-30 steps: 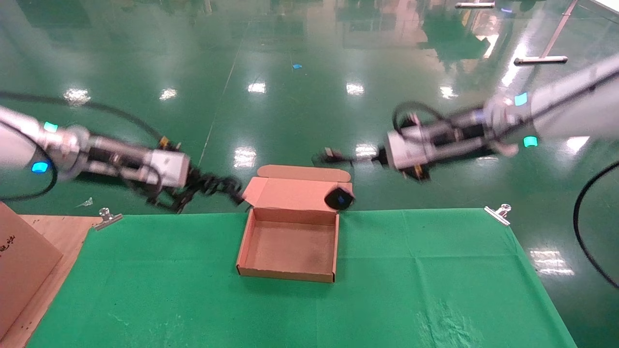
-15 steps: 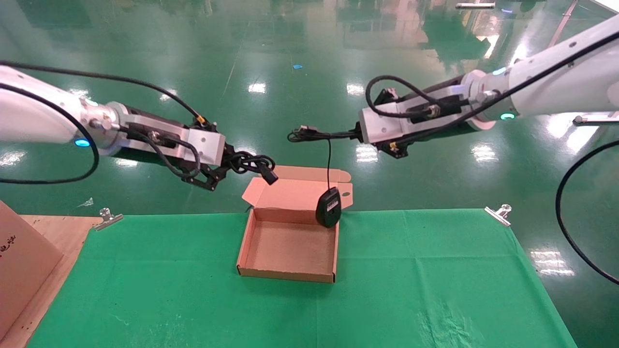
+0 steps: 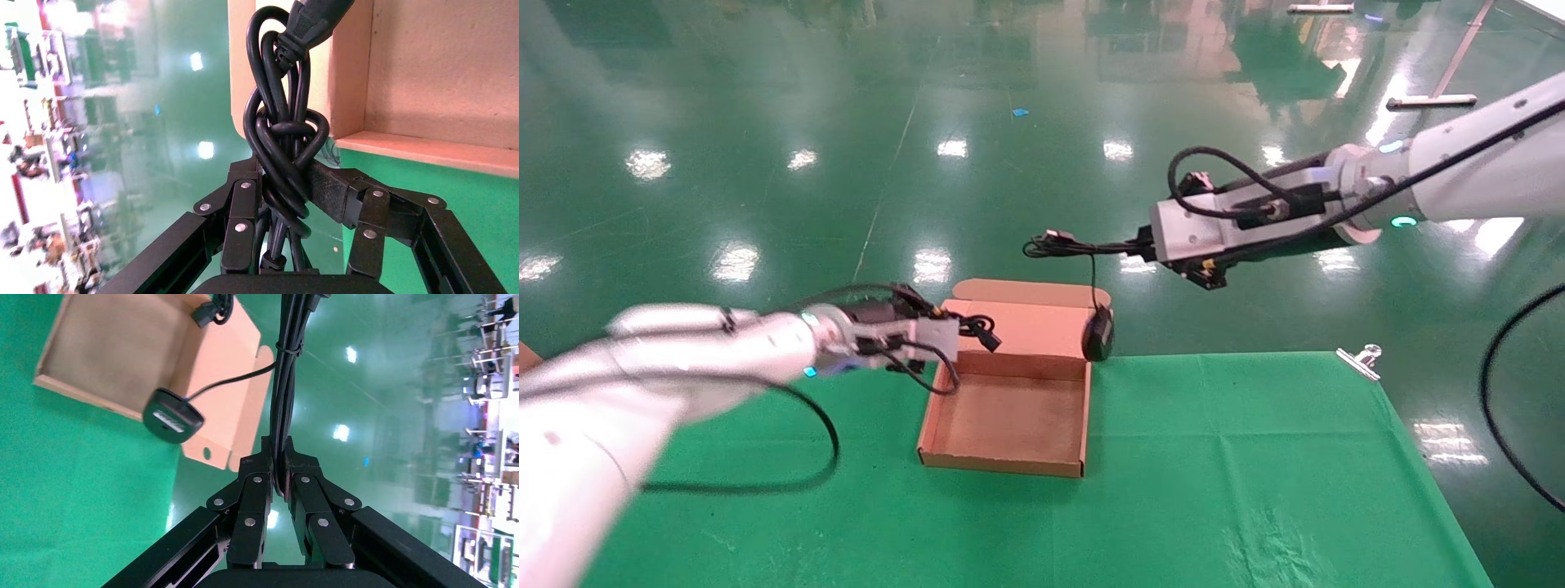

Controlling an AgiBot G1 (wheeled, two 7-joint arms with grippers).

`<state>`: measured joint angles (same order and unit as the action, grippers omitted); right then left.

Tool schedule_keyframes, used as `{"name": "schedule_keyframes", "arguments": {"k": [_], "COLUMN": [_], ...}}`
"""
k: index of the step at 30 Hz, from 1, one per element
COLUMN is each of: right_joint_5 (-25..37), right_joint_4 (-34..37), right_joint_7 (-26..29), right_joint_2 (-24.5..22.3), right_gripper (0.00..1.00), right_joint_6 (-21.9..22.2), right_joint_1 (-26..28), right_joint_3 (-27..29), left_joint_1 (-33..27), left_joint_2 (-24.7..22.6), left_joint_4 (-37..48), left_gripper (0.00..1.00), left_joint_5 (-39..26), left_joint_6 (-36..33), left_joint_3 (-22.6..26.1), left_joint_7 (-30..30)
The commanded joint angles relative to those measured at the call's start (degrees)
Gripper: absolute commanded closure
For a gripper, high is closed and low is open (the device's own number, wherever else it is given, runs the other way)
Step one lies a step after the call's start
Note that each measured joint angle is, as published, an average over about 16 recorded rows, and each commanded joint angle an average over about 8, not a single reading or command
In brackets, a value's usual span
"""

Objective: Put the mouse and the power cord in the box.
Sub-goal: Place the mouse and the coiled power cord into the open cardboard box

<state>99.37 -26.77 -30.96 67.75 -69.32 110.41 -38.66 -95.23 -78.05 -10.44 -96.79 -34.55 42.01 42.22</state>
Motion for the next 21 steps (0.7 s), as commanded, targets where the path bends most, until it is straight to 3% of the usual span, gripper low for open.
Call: {"name": "schedule_keyframes", "arguments": {"k": [1,7,9,10,15,17,18,21], "right_joint_5": [0.0,0.7,0.9,0.9,0.9,0.8,0.8,0.7], "right_joint_4": [-0.1,1.2,1.9,2.3,4.2,5.0,5.3,6.3], "right_joint_7": [0.0,-0.6,-1.0,-1.2,-2.4,-3.0,-3.2,-3.9], "right_joint_2": [-0.4,-0.7,-0.7,-0.7,-0.4,-0.3,-0.2,0.0], "right_gripper": [1.00,1.00,1.00,1.00,1.00,1.00,1.00,1.00], "right_joint_6": [-0.1,0.8,1.1,1.3,1.7,1.8,1.9,1.9], "right_joint_1": [-0.4,-1.5,-1.8,-1.9,-2.0,-1.8,-1.8,-1.5], "right_joint_3": [0.0,-0.4,-0.5,-0.5,-0.5,-0.5,-0.5,-0.4], "left_joint_1": [2.7,5.7,6.2,6.3,6.5,6.4,6.4,6.2], "left_joint_2": [-0.6,-0.6,-0.6,-0.6,-0.5,-0.5,-0.5,-0.4], "left_joint_4": [-1.6,-6.2,-7.2,-7.7,-9.4,-9.9,-10.1,-10.5], "left_gripper": [1.00,1.00,0.92,0.86,0.24,0.07,0.01,0.00], "left_joint_5": [-0.1,0.6,0.6,0.5,0.5,0.6,0.7,1.1], "left_joint_6": [3.4,3.2,3.2,3.2,4.1,4.5,4.6,5.1], "left_joint_3": [0.7,4.9,6.7,7.6,11.7,13.1,13.7,15.6], "left_joint_7": [-0.9,-5.4,-6.9,-7.6,-11.3,-12.6,-13.2,-14.8]}}
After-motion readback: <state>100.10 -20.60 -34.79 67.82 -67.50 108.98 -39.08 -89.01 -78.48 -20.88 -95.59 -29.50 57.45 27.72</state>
